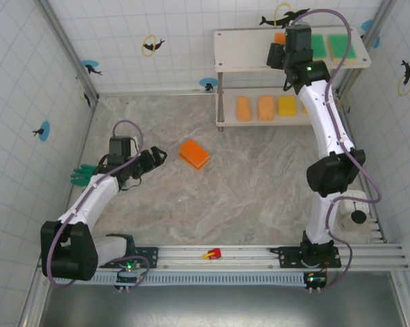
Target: Place and organize the cleaning sponges onto the shelf
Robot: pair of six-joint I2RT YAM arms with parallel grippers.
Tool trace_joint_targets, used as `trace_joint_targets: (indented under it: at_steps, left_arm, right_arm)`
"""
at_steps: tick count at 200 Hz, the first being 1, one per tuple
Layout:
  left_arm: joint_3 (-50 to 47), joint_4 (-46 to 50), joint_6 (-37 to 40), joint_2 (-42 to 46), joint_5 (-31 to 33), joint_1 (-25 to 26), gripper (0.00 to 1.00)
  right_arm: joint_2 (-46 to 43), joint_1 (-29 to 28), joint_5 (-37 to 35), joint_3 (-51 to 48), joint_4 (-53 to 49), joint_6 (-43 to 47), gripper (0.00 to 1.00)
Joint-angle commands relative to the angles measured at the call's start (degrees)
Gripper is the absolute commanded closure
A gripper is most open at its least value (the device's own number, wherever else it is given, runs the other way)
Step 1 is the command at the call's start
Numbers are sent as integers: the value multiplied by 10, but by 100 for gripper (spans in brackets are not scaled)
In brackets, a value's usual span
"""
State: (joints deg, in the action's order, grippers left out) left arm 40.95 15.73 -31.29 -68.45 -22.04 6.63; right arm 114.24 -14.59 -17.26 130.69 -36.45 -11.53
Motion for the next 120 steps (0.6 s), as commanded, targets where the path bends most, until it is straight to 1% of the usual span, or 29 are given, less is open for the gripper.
trace_joint_targets:
  at_steps: [1,27,65,79,102,107,120]
  left_arm:
    - [-4,-10,12,3,-9,-4,3]
    - [-1,-7,13,4,-9,-4,3]
    - [2,-9,12,2,-10,-4,3]
    - [4,-8,13,1,-11,-4,3]
    - [7,-8,11,-1,-13,-4,3]
    - [8,-9,12,-2,-13,-4,3]
    - [10,-10,11,-4,-14,-4,3]
  right_arm:
    - [-33,-3,4,31,-2,20,20]
    - [-47,-8,7,31,1,46,18]
    - [-77,-10,38,31,1,95,10]
    - [-93,-13,63,31,-8,118,7]
    - [-118,-26,134,28,-41,171,0]
    - [-124,-31,141,26,-51,184,2]
    - [-138,-49,141,21,-76,214,2]
